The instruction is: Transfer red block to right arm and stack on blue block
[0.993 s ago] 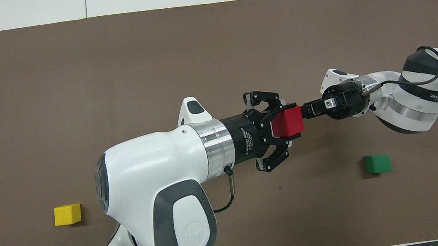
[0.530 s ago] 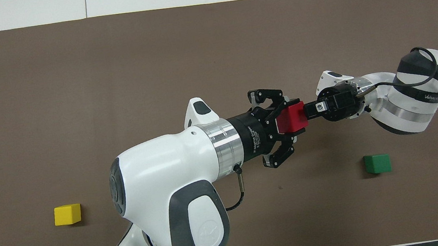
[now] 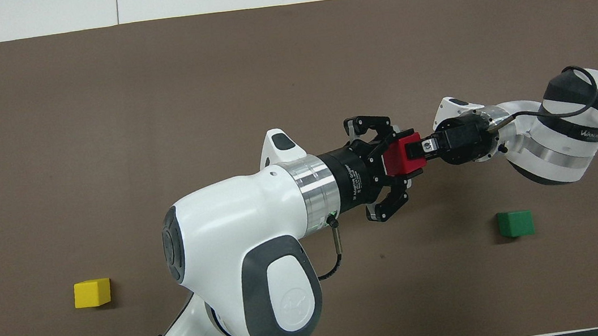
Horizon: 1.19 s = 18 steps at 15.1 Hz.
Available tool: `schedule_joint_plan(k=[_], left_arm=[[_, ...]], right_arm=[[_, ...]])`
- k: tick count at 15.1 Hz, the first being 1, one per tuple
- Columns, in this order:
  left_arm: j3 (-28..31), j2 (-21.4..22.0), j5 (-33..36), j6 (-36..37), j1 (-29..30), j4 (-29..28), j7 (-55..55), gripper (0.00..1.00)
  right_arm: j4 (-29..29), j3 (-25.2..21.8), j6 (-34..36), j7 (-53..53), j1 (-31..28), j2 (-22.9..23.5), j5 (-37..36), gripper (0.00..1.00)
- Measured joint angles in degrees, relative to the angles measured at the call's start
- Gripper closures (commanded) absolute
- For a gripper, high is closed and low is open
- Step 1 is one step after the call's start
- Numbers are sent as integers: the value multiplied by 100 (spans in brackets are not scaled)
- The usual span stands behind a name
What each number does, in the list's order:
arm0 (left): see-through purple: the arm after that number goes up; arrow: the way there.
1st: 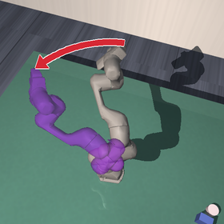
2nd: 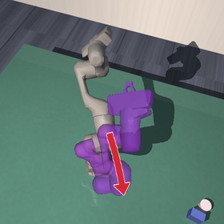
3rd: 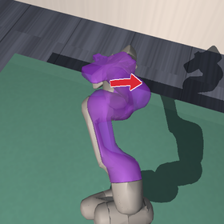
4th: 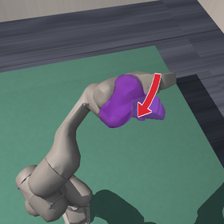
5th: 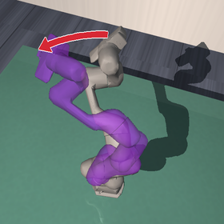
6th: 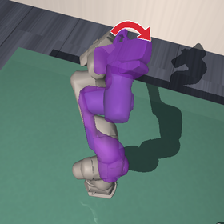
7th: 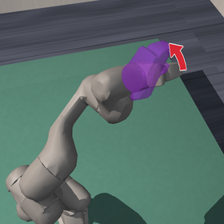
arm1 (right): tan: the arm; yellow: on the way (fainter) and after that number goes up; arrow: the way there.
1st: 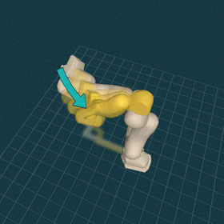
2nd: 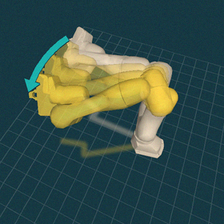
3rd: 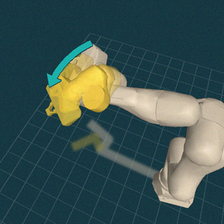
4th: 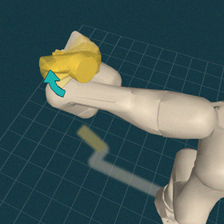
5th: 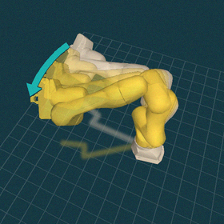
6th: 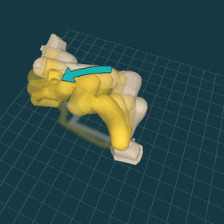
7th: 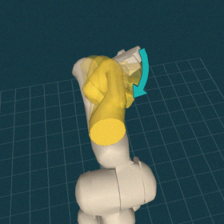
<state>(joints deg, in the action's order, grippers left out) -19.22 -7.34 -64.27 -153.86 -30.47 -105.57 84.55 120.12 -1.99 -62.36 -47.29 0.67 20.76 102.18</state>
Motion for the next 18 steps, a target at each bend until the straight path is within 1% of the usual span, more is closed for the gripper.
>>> schedule_joint_plan(k=[1,5,6,7,8,9,11,12,13,14,16,18], left_arm=[[2,-6,-3,0,0,2,3,0],[21,39,-1,-8,3,-33,-45,0],[37,161,0,-8,17,-114,-59,0],[57,387,0,9,58,-274,-69,0],[64,707,0,121,166,-509,-69,0],[78,1080,0,457,377,-772,-69,0],[118,1738,155,1606,1120,-1203,-181,0],[142,1933,383,2047,1499,-1332,-278,0],[163,2036,659,2282,1800,-1410,-346,0],[175,2060,947,2343,2011,-1448,-413,0],[170,2027,1449,2339,2401,-1489,-746,0],[167,1932,1608,2346,2847,-1541,-1504,0]], right_arm=[[2,0,-12,3,0,0,0,100],[2,1,-68,199,-4,0,0,100],[0,1,-74,251,-7,0,0,100],[-7,0,-83,326,-10,-2,0,100],[-17,0,-129,417,-11,-7,0,100],[-38,-1,-263,524,-14,-18,0,100],[-160,-4,-628,882,-38,-83,0,100],[-257,-10,-850,1128,-57,-145,0,100],[-380,-19,-1143,1421,-84,-230,-52,100],[-532,-37,-1537,1746,-118,-350,-267,100],[-932,-86,-2543,2580,-201,-707,-1203,100],[-1348,-104,-3163,3458,-319,-1038,-2203,100]])
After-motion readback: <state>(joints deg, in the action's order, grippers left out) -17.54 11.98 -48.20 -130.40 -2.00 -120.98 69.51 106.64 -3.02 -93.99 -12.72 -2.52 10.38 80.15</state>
